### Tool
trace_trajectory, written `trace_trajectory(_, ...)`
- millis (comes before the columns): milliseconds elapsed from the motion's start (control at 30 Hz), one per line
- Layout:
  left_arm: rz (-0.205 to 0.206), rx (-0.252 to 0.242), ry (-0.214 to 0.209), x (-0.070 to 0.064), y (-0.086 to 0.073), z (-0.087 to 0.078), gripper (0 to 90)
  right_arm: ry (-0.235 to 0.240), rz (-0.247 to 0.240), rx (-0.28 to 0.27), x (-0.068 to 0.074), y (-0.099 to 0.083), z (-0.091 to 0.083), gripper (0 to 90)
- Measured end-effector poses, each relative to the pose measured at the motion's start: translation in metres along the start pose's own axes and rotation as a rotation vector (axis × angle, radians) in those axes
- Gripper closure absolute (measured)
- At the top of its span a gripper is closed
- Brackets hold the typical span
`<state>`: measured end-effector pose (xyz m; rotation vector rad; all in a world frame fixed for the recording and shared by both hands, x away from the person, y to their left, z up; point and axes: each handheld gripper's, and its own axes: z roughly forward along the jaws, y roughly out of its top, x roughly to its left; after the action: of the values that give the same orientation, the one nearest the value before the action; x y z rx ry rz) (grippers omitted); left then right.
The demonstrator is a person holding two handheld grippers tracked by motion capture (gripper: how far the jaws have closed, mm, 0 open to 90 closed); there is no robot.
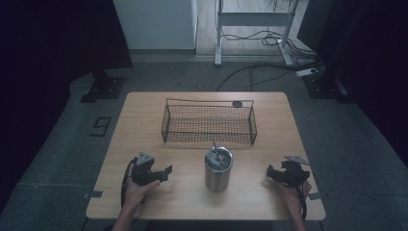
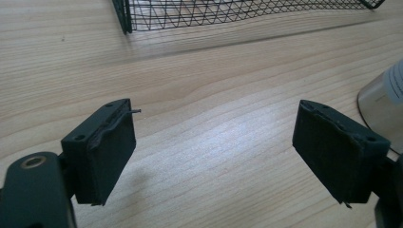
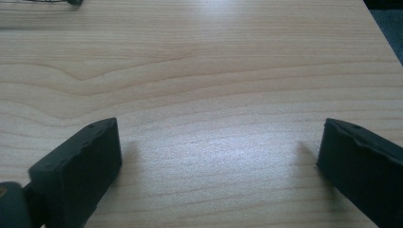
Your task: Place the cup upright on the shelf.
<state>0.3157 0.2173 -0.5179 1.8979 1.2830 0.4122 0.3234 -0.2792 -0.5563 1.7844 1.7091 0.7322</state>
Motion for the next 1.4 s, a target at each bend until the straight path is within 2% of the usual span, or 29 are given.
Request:
trace_trajectory(333, -0.017, 0.003, 0.013, 0.0036, -0.0004, -0.0012, 14.6, 0.006, -0.005, -0.006, 0.0001, -0.0004, -0.0005, 3.3)
trace_trajectory(633, -0.035, -0.017, 0.016, 0.0088, 0.0005, -0.0051, 14.8, 0.004, -0.004, -0.005, 0.0001, -0.0008, -0.0011, 3.7)
trace_trajectory(1100, -0.031, -0.017, 0.027, 0.0062, 0.001, -0.0058, 14.8, 0.005, -0.004, -0.006, 0.0002, -0.0009, -0.0012, 4.0)
trace_trajectory(1400, -0.024, -0.022, 0.019, 0.0027, 0.0022, -0.0074, 14.8, 0.005, -0.004, -0.006, 0.0002, -0.0009, -0.0012, 4.0)
